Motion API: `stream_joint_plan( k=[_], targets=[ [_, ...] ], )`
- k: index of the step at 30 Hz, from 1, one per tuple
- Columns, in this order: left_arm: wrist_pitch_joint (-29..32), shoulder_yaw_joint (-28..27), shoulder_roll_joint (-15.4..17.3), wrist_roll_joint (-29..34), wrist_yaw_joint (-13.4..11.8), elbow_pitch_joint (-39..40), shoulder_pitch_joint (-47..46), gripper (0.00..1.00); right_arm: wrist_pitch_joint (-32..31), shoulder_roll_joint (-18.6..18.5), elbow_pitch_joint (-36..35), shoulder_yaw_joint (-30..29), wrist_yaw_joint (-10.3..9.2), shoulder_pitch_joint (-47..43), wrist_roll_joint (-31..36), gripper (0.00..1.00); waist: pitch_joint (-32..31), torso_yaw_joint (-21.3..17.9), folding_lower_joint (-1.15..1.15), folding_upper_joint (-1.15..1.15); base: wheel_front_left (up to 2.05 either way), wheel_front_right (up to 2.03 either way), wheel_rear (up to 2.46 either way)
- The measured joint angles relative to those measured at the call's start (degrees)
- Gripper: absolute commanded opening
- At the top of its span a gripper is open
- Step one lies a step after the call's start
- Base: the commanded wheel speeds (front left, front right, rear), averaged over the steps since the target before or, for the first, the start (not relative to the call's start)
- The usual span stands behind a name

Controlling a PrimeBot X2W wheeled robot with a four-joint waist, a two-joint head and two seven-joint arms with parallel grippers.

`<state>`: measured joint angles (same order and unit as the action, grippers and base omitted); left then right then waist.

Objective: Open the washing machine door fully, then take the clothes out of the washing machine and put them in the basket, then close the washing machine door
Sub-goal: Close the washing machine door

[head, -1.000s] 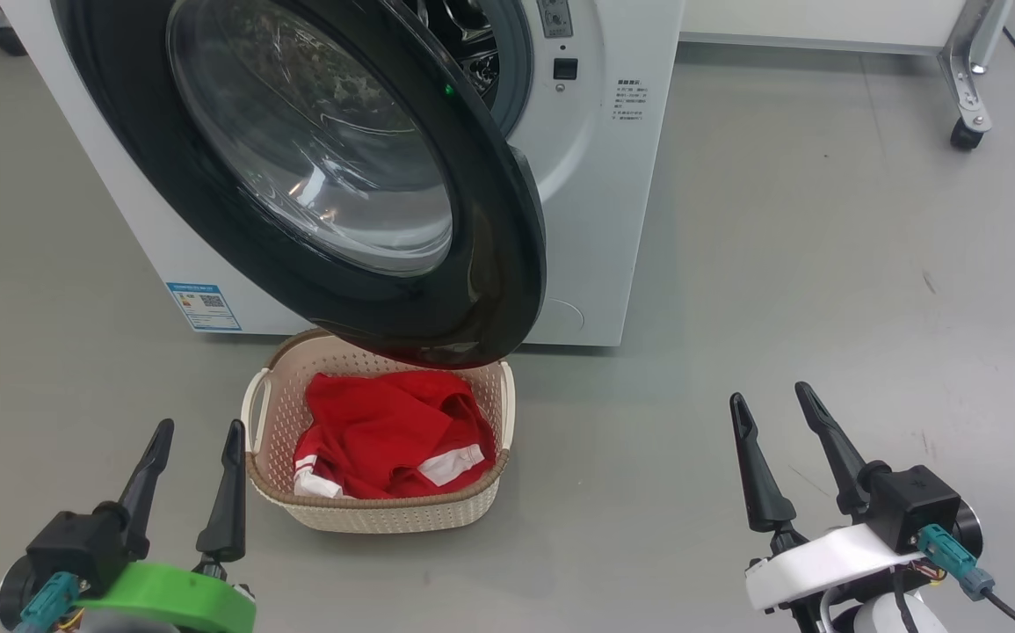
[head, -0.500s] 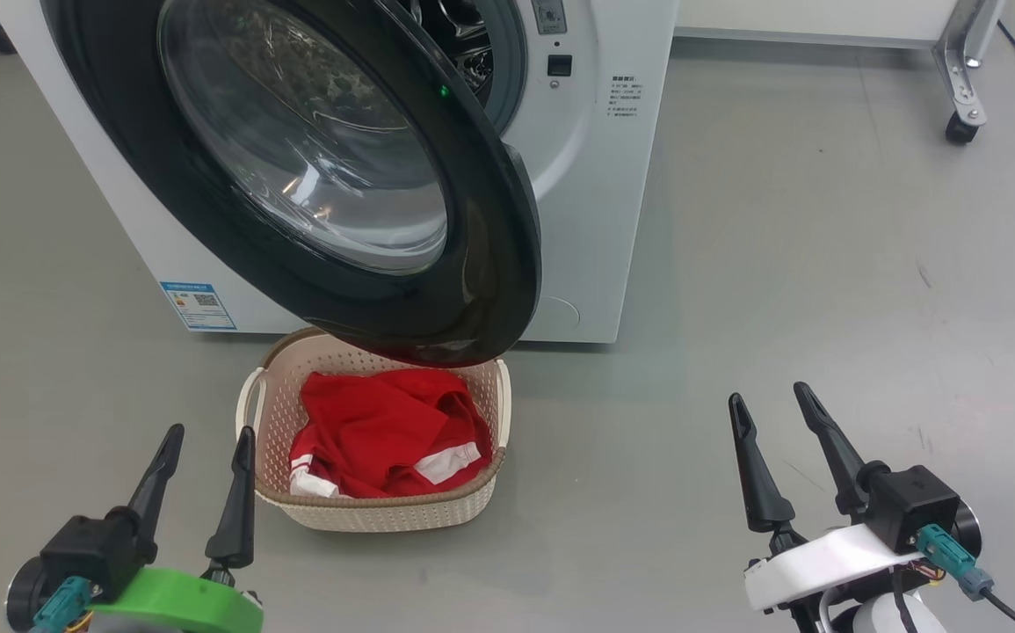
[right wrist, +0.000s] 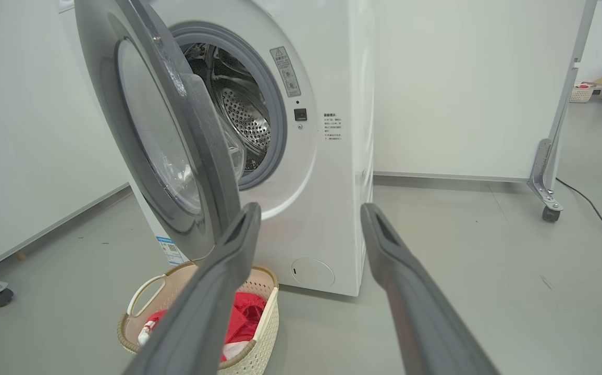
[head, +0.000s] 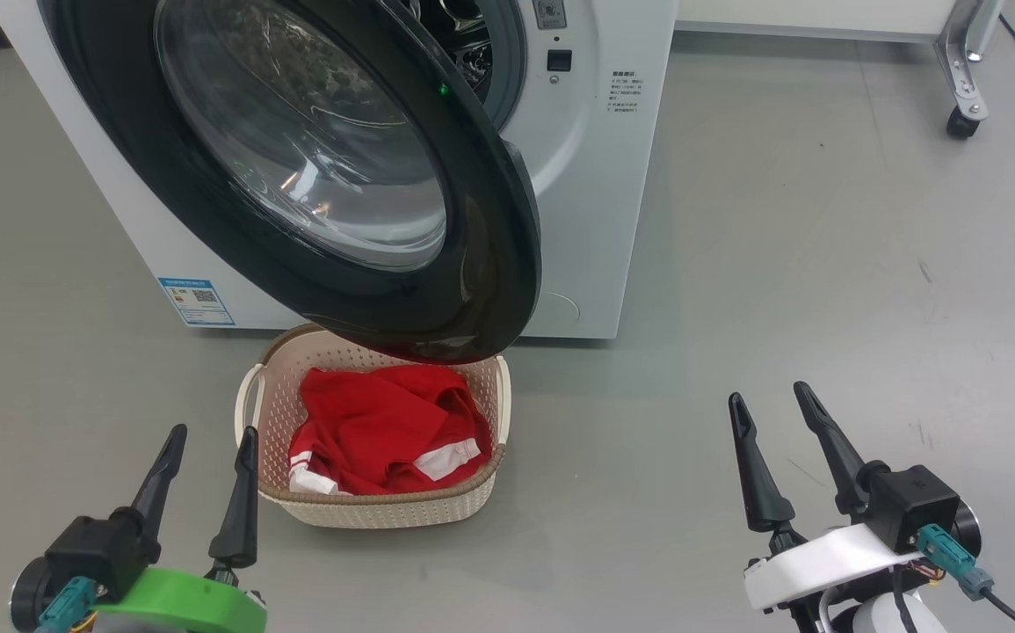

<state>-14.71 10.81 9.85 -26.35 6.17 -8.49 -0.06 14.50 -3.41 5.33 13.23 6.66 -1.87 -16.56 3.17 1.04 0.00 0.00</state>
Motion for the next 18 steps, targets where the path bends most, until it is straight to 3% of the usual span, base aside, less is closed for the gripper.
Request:
stream_joint_plan(
  k=[2,4,12,18],
  targets=[
    [0.0,0.0,-0.1,0.3,0.0,0.0,0.0,1.00,0.0,0.0,0.0,0.0,0.00,0.0,0.0,1.00,0.1,0.0,0.00,0.00,0.00,0.00,0.00],
    [0.0,0.1,-0.2,0.3,0.0,0.0,0.0,1.00,0.0,0.0,-0.2,0.0,0.00,0.0,0.3,0.00,0.3,0.1,0.00,0.00,0.00,0.00,0.00],
    [0.0,0.8,-0.5,1.2,0.3,0.0,-0.2,1.00,0.0,-0.3,-1.8,1.7,0.31,1.2,2.2,0.00,2.1,0.8,0.00,0.00,0.00,0.00,0.00],
    [0.0,1.7,-1.0,1.2,0.7,0.4,-0.8,1.00,0.0,-2.7,-1.8,6.5,0.32,4.5,4.6,0.00,4.0,2.1,0.00,0.00,0.00,0.00,0.00]
  ],
)
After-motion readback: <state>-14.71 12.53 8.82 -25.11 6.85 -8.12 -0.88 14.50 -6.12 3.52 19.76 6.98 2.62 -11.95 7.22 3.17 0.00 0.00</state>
